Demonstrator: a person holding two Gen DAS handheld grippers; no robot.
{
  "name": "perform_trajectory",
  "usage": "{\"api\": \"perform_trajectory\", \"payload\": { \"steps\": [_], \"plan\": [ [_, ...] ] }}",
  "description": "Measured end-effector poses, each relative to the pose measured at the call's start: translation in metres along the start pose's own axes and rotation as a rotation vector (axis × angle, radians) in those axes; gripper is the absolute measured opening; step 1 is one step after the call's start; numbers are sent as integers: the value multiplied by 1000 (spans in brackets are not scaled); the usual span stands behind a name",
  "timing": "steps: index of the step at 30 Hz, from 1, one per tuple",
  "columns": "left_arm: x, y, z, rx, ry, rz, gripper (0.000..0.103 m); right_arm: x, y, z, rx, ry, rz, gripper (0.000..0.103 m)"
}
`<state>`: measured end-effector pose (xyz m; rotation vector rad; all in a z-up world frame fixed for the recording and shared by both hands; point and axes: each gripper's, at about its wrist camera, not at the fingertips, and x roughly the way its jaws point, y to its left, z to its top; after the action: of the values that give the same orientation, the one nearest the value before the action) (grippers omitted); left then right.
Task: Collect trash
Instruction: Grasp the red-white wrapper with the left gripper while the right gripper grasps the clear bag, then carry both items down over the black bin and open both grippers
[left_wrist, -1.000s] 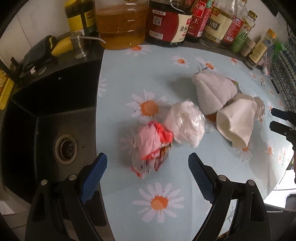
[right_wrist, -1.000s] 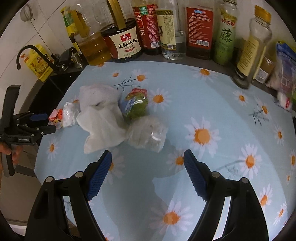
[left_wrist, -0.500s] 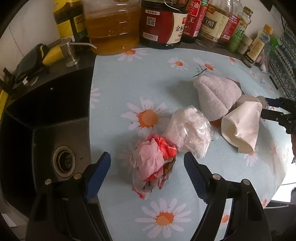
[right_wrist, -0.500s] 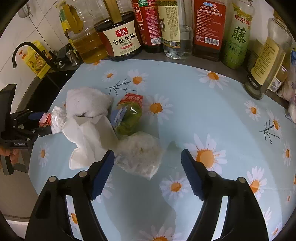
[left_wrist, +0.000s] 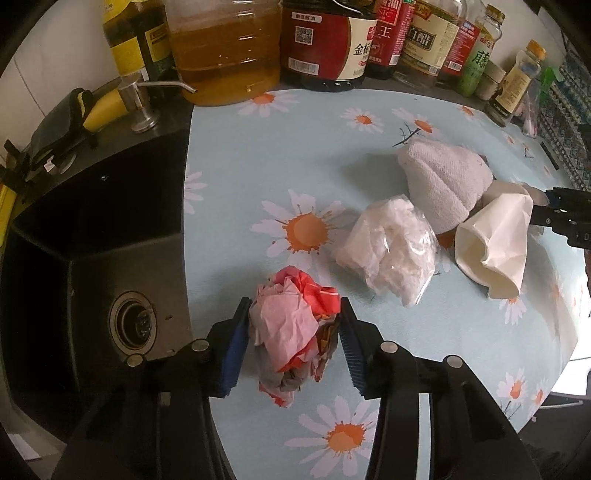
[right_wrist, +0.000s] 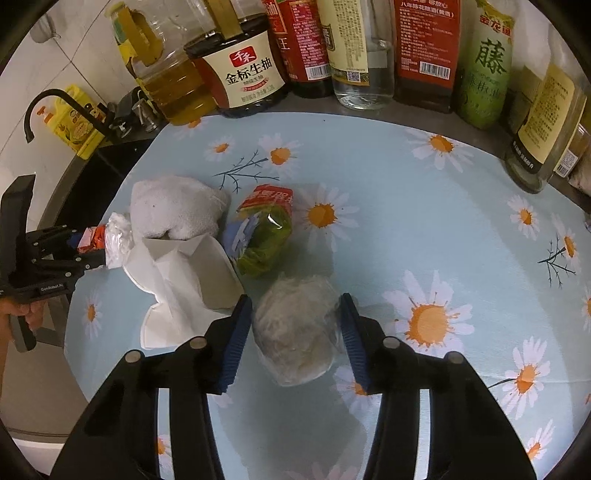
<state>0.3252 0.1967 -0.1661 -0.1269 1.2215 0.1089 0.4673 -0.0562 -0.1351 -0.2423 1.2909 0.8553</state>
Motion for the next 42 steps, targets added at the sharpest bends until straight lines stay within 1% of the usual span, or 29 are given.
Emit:
{"api": "perform_trajectory", "payload": {
  "steps": [9,16,18,25,27,30,32,42],
  "plan": [
    [-13,-3,0,1,-20,-12,42,-14,1,-5,16,-29,-9,48],
    [-25,-15,-5,19,-37,-7,42,-25,-1,-18,44,-50,-10,48],
    [-28,-17,-7,14,-38,-21,42,-29,0,-24,53,-56,-10,48],
    [-41,-30,-23,19,-49,-47,42,-42,10,-44,60,-72,-20,48],
    [-45,-32,-28,2,-51,-74,42,-45,13,-52,71,-71,-16,48],
    [-50,-40,-37,14,-61,-78,42,-48,20,-64,77,-74,-15,48],
    [-51,-44,-44,5,-57,-105,42,-50,24,-71,86,-73,-8,48],
    [-58,-70,-85,23,-39,-154,42,-54,45,-115,131,-61,9,48]
  ]
}}
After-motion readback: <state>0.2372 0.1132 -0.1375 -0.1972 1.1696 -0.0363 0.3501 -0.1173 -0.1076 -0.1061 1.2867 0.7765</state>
